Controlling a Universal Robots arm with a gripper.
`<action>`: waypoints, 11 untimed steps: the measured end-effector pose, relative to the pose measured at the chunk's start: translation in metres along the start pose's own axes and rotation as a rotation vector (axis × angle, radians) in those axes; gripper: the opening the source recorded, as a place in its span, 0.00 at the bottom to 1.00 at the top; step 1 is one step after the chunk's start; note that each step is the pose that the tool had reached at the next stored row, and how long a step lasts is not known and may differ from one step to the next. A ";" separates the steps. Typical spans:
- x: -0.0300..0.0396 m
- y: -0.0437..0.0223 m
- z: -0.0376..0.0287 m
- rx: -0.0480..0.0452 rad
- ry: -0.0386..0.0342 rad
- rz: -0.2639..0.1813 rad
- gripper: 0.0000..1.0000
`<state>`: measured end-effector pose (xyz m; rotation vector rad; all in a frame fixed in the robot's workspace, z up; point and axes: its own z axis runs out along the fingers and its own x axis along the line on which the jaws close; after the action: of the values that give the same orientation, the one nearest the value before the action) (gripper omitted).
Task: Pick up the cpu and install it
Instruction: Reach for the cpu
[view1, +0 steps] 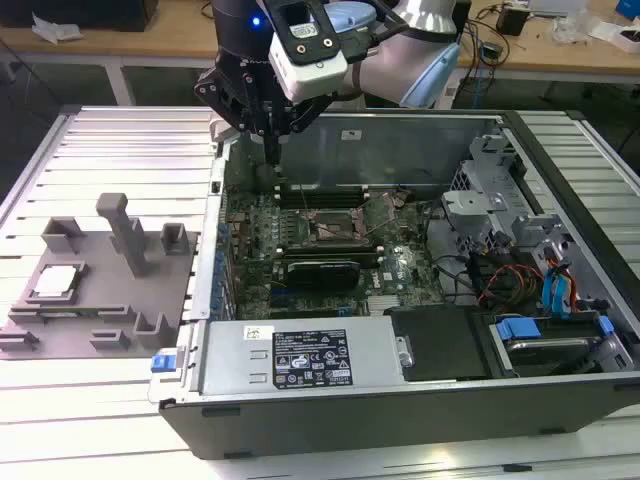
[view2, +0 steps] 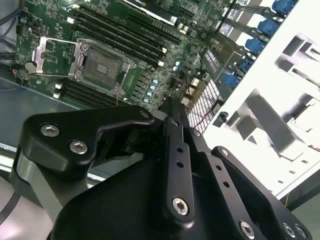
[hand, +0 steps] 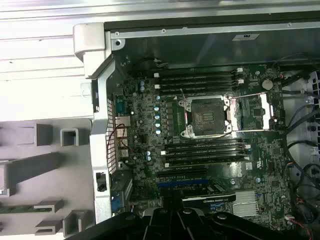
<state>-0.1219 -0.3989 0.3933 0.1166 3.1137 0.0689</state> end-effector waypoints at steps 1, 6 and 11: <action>0.0000 0.0000 0.0000 0.0000 0.0000 0.000 0.11; 0.0000 0.0000 0.0000 0.0000 0.0000 0.000 0.11; 0.0001 0.0000 0.0000 0.0000 0.0000 0.000 0.11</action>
<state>-0.1220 -0.3988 0.3933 0.1165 3.1137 0.0689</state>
